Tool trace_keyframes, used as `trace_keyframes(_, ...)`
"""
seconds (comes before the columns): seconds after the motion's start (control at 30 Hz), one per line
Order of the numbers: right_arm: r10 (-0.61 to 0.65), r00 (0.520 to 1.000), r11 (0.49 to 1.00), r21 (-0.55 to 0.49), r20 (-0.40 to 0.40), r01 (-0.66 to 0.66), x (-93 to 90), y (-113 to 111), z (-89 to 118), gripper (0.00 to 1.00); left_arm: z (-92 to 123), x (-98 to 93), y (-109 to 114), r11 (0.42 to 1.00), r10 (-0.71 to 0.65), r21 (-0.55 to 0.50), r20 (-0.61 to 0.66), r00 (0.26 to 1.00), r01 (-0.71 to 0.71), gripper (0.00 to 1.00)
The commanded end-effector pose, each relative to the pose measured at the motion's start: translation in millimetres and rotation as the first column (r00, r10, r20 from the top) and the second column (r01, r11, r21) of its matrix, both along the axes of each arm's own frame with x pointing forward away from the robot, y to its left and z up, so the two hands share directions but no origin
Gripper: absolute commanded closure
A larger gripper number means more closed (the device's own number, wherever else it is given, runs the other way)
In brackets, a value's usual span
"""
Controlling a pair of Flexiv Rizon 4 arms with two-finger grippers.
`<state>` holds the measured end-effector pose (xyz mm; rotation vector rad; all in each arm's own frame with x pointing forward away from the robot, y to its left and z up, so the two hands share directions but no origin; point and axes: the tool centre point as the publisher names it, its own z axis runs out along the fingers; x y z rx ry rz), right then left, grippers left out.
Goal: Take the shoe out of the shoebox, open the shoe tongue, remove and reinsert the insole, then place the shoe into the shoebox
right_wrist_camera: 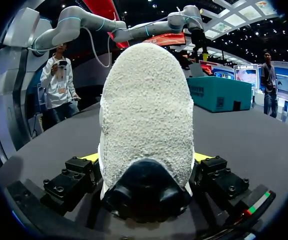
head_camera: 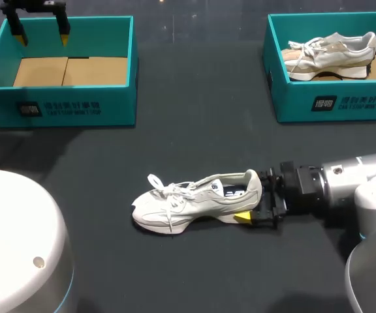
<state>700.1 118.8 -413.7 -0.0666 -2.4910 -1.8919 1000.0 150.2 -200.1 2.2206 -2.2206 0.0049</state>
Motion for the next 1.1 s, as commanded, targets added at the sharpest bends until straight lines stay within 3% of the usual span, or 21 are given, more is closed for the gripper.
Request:
trace_keyframes(0.03,0.019,1.000,1.000,-0.012,-0.004,-0.019,0.0,0.0,2.8,0.00,0.0,0.1,-0.1,1.000,0.000,0.001,-0.001,1.000,0.000,0.00)
trace_keyframes(0.67,0.077,0.997,0.997,-0.014,-0.021,-0.078,-2.7,12.7,-4.1,0.00,0.0,0.1,-0.1,1.000,0.000,0.001,-0.001,1.000,0.000,0.00)
trace_keyframes(0.7,0.078,0.997,0.997,-0.014,-0.019,-0.078,-3.0,12.9,-4.3,0.34,0.0,0.1,-0.1,1.000,0.000,0.001,-0.001,1.000,0.000,0.00)
trace_keyframes(0.73,0.078,0.997,0.997,-0.013,-0.018,-0.078,-3.2,13.1,-4.3,0.75,0.0,0.1,-0.1,1.000,0.000,0.001,-0.001,1.000,0.000,0.00)
trace_keyframes(0.77,0.078,0.997,0.997,-0.018,-0.016,-0.078,-3.6,13.6,-4.2,1.00,0.0,0.1,-0.1,1.000,0.000,0.001,-0.001,1.000,0.000,0.00)
trace_keyframes(1.1,0.056,0.998,0.998,-0.034,-0.002,-0.056,-5.5,15.3,-3.4,1.00,0.0,0.1,-0.1,1.000,0.000,0.001,-0.001,1.000,0.000,0.00)
